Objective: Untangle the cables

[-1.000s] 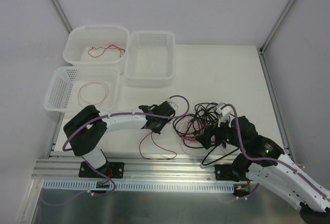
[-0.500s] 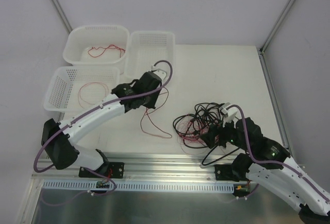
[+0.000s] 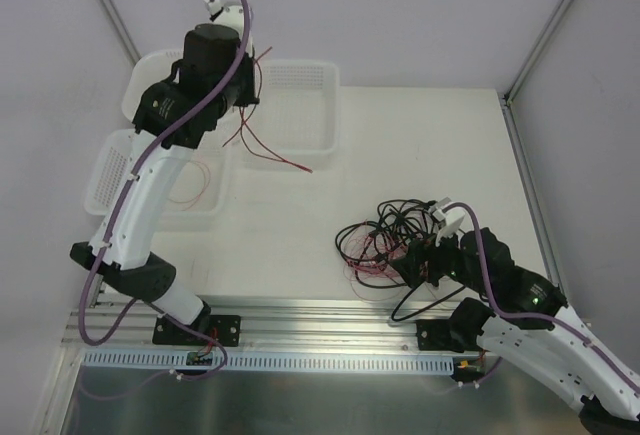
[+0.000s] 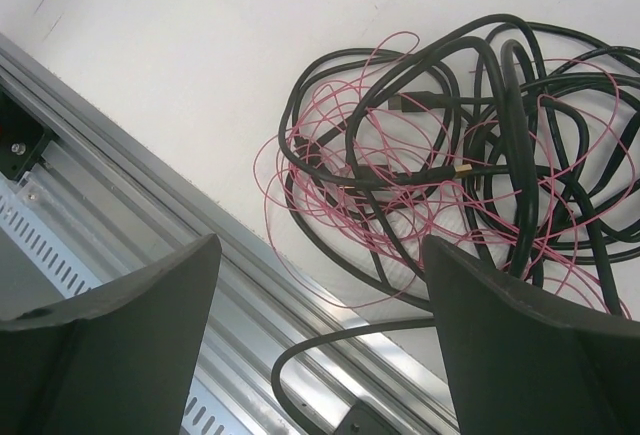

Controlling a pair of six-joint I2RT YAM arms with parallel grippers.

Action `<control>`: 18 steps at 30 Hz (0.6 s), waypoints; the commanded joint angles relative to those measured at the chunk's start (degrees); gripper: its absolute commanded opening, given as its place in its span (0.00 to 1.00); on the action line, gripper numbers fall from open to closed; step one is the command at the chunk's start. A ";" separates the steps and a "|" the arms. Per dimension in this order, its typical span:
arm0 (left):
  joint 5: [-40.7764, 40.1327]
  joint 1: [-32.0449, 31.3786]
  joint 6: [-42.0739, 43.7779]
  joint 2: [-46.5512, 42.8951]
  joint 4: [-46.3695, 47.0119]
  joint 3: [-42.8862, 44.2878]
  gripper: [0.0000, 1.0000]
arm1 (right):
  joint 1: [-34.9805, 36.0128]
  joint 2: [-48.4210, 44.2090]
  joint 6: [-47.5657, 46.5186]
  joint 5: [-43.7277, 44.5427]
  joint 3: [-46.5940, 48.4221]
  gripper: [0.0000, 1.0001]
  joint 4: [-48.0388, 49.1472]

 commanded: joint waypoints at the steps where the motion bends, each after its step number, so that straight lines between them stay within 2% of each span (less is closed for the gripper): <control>1: -6.77 5.37 2.61 7.12 -3.73 8.75 0.00 | 0.29 0.59 -0.40 -0.34 2.54 0.86 -0.21; 4: -8.70 10.98 1.91 13.27 -3.12 19.46 0.00 | 0.29 0.94 -0.22 -1.93 3.06 0.86 -0.38; 6: -9.23 15.20 0.94 16.17 -0.15 21.25 0.00 | 0.29 1.55 -0.31 -2.28 3.67 0.86 -0.91; 12: -8.35 22.34 -2.40 19.87 10.66 19.59 0.00 | 0.29 3.83 -0.48 -4.91 5.17 0.86 -1.44; 16: -9.14 25.50 -1.44 22.24 24.08 15.29 0.00 | 0.20 6.29 -0.13 -6.58 6.57 0.87 -1.97; 18: -8.18 27.44 -1.26 25.05 27.71 15.19 0.00 | 0.20 7.35 0.40 -7.55 6.67 0.87 -1.79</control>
